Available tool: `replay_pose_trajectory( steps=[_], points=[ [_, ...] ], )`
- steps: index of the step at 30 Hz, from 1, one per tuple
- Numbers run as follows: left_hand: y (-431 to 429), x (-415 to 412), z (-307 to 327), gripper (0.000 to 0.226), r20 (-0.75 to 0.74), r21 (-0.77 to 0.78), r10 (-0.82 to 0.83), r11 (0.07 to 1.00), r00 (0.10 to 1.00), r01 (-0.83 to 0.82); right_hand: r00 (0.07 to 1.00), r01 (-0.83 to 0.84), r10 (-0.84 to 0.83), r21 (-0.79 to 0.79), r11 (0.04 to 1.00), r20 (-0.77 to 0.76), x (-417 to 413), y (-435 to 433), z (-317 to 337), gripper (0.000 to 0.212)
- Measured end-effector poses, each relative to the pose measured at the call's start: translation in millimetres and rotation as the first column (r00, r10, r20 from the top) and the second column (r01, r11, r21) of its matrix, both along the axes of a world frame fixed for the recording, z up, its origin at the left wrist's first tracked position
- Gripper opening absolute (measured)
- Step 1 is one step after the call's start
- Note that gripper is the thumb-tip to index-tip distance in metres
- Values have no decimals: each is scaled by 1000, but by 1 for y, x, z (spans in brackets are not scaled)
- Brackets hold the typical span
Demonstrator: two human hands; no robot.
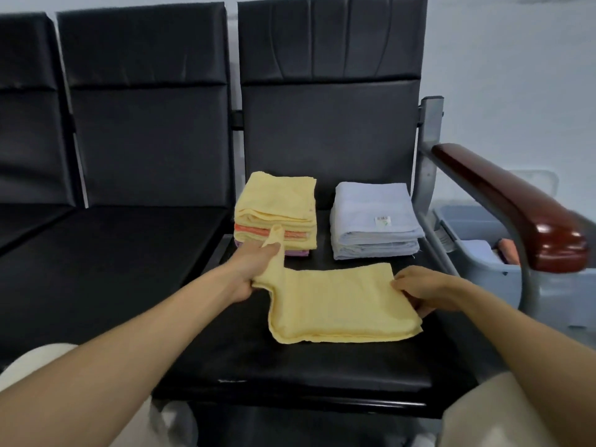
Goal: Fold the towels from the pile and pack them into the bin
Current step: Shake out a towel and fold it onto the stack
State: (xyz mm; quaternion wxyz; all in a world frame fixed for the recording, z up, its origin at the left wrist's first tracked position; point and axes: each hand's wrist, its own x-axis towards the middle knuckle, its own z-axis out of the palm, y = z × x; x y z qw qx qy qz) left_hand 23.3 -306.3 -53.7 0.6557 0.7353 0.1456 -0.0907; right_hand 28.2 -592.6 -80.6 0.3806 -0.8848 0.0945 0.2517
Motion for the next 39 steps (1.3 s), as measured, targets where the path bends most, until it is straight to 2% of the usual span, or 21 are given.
replay_pose_trajectory(
  steps=[3, 10, 15, 18, 22, 25, 30, 32, 34, 36, 39],
  points=[
    [-45, 7, 1, 24, 23, -4, -27, 1000, 999, 27, 1000, 6, -6, 5, 1000, 17, 1, -3, -1, 22],
    [-134, 10, -25, 19, -10, 132, -214, 968, 977, 214, 1000, 8, -10, 93, 996, 19, 7, -9, -7, 26],
    [-170, 10, -52, 35, -108, 280, -365, 882, 925, 380, 999, -33, 34, 135, 990, -3, 9, -11, -7, 31],
    [-178, 1, -55, 34, -125, 320, -411, 845, 903, 429, 999, -36, 38, 148, 988, -10, 7, -11, -6, 34],
    [-158, -2, -39, 32, -109, 244, -385, 883, 916, 400, 1000, -2, 4, 144, 990, -12, 5, -10, -5, 34],
    [-127, 0, -28, 38, -27, 369, -355, 865, 934, 339, 1000, 16, -16, 118, 993, -1, 3, -3, -3, 53],
    [-77, 5, -13, 29, 68, 425, -312, 868, 948, 256, 999, -22, 26, -136, 990, 26, 3, 16, -5, 74],
    [-64, 6, -13, 28, 70, 421, -299, 874, 952, 244, 994, -53, 78, -294, 954, 76, 2, 24, -9, 72],
    [-55, 8, -16, 27, 70, 419, -286, 878, 956, 232, 979, -57, 125, -366, 929, 164, 5, 30, -12, 68],
    [-50, 10, -23, 26, 74, 406, -270, 887, 960, 219, 960, -47, 130, -312, 949, 249, 7, 35, -9, 66],
    [-47, 16, -39, 26, 42, 397, -232, 896, 972, 197, 923, -48, 91, -124, 991, 375, 8, 42, 5, 57]
  ],
)
